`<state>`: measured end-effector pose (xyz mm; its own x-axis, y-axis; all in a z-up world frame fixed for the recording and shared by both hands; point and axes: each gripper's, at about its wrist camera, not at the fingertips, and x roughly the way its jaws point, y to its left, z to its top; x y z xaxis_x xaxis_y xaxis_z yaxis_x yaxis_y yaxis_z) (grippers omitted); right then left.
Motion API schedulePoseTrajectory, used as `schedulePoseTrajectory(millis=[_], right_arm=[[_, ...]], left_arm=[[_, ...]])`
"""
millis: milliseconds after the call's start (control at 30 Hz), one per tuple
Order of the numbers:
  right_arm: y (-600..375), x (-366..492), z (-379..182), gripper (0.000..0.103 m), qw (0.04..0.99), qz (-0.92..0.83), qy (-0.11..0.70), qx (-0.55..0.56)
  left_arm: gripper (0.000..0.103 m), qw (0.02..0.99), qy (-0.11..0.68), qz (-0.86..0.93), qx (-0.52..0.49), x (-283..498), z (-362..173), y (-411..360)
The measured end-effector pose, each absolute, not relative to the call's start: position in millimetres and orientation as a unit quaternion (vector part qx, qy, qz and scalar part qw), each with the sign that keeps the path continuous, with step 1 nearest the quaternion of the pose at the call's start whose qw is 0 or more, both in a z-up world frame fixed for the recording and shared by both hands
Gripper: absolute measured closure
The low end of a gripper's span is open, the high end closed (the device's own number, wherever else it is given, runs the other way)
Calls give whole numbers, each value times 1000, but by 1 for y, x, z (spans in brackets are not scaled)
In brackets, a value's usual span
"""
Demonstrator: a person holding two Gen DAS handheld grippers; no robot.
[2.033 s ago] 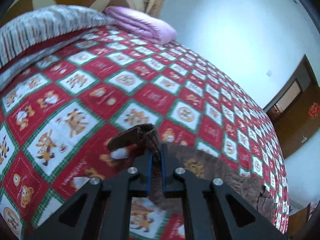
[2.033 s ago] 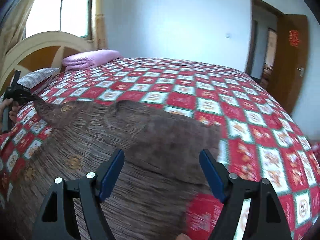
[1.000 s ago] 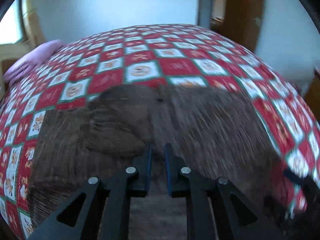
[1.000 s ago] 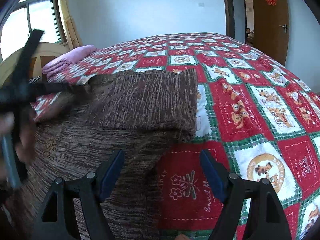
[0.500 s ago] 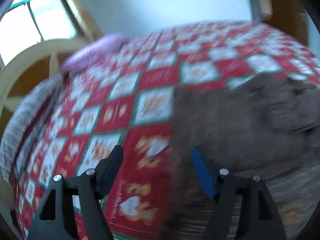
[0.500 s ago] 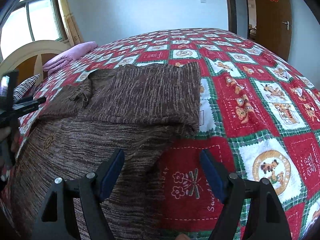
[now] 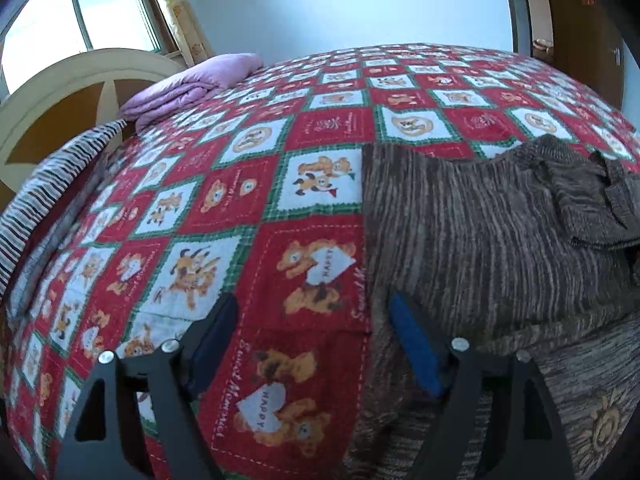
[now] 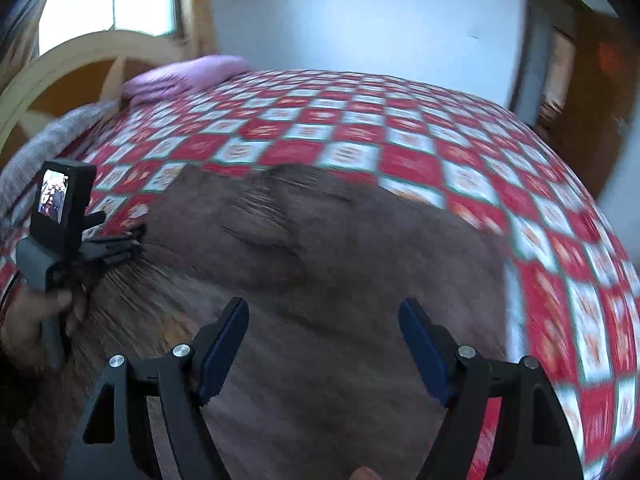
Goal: Fold small clothes
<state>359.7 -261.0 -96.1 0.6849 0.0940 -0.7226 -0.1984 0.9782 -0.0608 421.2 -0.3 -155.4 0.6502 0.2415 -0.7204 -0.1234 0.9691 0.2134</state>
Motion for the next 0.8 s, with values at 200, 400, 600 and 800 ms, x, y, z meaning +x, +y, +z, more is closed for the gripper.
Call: schedulePoseTrajectory(millis=[200, 400, 600, 800], right_arm=[[-188, 423, -128, 25, 894, 101, 427, -90], [-218, 469, -147, 25, 890, -22, 445, -102], [-341, 443, -106, 25, 905, -113, 407, 54], [-317, 410, -114, 42, 902, 20, 422, 88]], left_arm=[[9, 904, 421, 77, -11, 422, -159, 25], [6, 903, 422, 71, -30, 420, -161, 28], [3, 903, 422, 67, -40, 419, -161, 31], [1, 903, 423, 68, -43, 419, -161, 32]])
